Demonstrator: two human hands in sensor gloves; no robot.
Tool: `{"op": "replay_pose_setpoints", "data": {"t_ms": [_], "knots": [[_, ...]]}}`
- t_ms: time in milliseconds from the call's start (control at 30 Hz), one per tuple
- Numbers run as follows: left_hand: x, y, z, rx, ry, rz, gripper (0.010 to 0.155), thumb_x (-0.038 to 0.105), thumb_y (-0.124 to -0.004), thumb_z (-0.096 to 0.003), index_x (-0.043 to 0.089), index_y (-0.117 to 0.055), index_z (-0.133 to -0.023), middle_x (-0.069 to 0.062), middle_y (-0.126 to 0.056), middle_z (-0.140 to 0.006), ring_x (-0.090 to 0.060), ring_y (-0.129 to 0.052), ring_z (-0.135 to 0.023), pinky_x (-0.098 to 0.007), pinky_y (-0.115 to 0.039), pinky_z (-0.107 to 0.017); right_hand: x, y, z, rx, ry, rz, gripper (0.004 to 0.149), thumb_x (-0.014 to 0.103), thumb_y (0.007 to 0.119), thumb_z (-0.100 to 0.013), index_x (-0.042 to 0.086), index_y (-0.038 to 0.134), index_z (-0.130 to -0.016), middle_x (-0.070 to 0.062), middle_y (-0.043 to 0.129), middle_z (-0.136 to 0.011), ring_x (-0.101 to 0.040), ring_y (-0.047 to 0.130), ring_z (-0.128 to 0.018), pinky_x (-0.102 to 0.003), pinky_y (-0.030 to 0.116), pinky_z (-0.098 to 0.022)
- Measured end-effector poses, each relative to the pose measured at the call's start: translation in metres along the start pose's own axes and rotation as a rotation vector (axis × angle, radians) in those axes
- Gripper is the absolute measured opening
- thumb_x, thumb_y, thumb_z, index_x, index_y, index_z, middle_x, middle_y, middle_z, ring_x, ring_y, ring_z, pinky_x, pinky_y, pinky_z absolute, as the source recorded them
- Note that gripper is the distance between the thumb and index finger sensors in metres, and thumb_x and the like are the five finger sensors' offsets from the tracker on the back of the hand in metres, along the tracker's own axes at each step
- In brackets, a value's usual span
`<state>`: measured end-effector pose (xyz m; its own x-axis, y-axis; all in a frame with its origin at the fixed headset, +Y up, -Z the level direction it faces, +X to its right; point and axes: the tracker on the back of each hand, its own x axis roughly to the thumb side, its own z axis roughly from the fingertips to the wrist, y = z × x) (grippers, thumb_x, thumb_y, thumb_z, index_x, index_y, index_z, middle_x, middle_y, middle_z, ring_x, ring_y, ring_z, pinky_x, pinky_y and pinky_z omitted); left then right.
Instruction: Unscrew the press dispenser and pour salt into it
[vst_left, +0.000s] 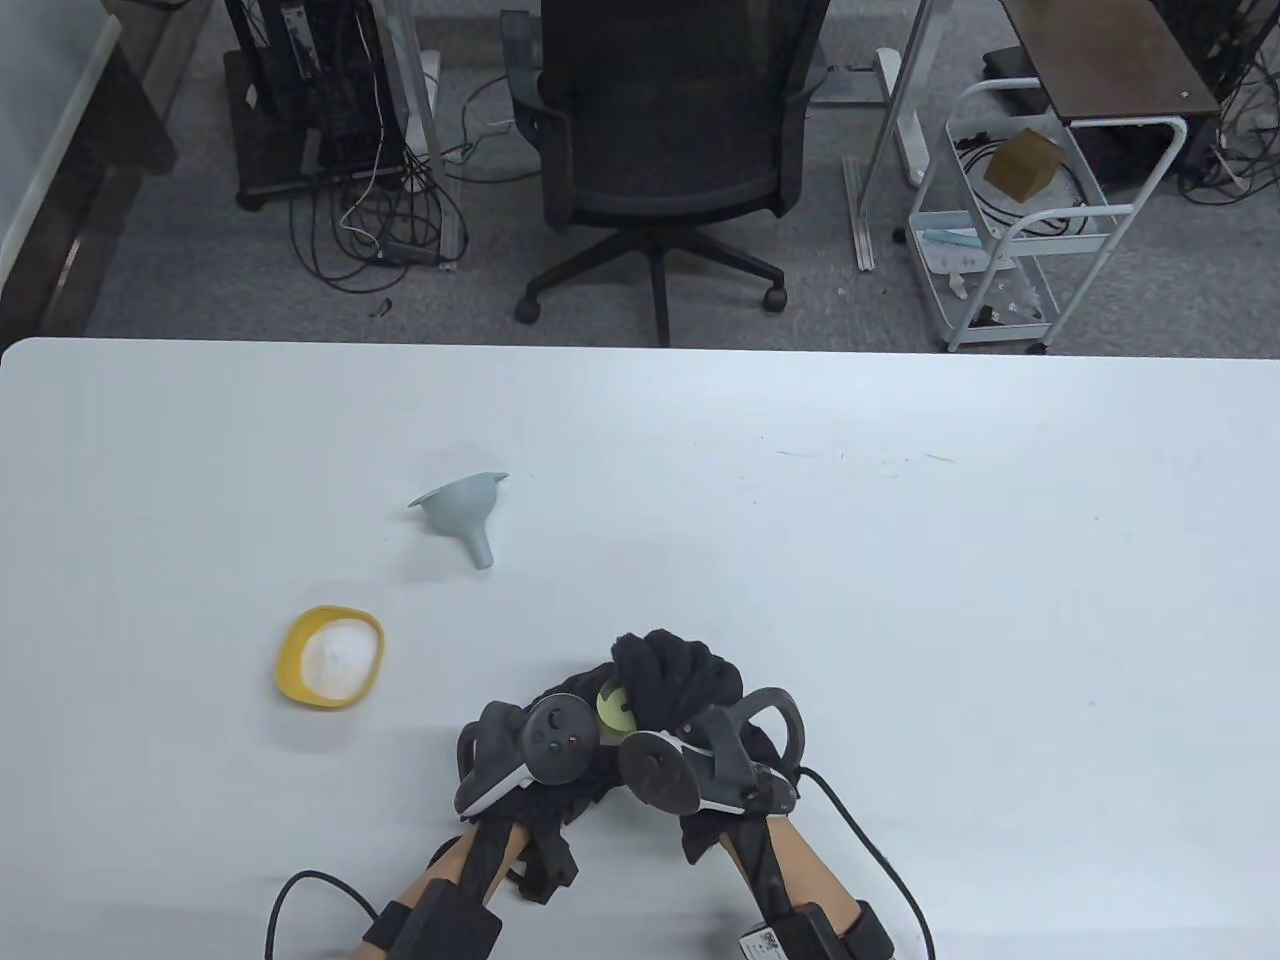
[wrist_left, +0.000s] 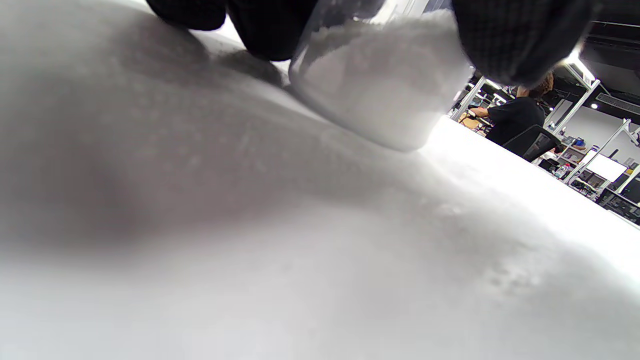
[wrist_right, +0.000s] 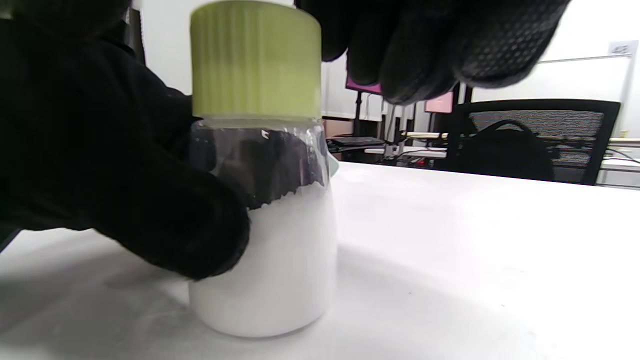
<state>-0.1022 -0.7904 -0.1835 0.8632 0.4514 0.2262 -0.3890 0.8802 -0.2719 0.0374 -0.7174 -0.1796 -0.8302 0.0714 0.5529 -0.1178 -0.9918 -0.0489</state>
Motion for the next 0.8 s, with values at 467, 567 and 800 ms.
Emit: {"op": "replay_pose_setpoints", "data": {"t_ms": [467,567,800], "knots": [[0.0,0.0,-0.001,-0.002,0.0,0.0,0.103,0.065,-0.081,-0.0423,0.013,-0.036,-0.119,-0.011,-0.058,-0.118,-0.035,-0.066,-0.106,-0.059,-0.057,-0.074,-0.003,-0.005,-0.001,0.01,-0.111,-0.186,0.079,0.036,0.083,-0.055,-0.005,0.049,-0.112,-0.03,0.064,-0.107,-0.049,0.075,-0.089,-0.076,0.063,-0.062],[0.0,0.0,-0.001,-0.002,0.0,0.0,0.103,0.065,-0.081,-0.0427,0.013,-0.036,-0.119,-0.011,-0.058,-0.118,-0.035,-0.066,-0.106,-0.059,-0.057,-0.074,-0.004,-0.007,-0.003,0.07,-0.143,-0.24,0.078,0.024,0.083,-0.054,-0.005,0.044,-0.115,-0.03,0.059,-0.112,-0.052,0.07,-0.096,-0.08,0.059,-0.062],[0.0,0.0,-0.001,-0.002,0.0,0.0,0.103,0.065,-0.081,-0.0424,0.013,-0.036,-0.119,-0.011,-0.058,-0.118,-0.035,-0.066,-0.106,-0.059,-0.057,-0.075,-0.01,-0.007,-0.003,0.218,-0.103,-0.204,0.107,0.045,0.084,-0.052,-0.015,0.024,-0.117,-0.048,0.032,-0.116,-0.069,0.044,-0.1,-0.084,0.047,-0.062]]}}
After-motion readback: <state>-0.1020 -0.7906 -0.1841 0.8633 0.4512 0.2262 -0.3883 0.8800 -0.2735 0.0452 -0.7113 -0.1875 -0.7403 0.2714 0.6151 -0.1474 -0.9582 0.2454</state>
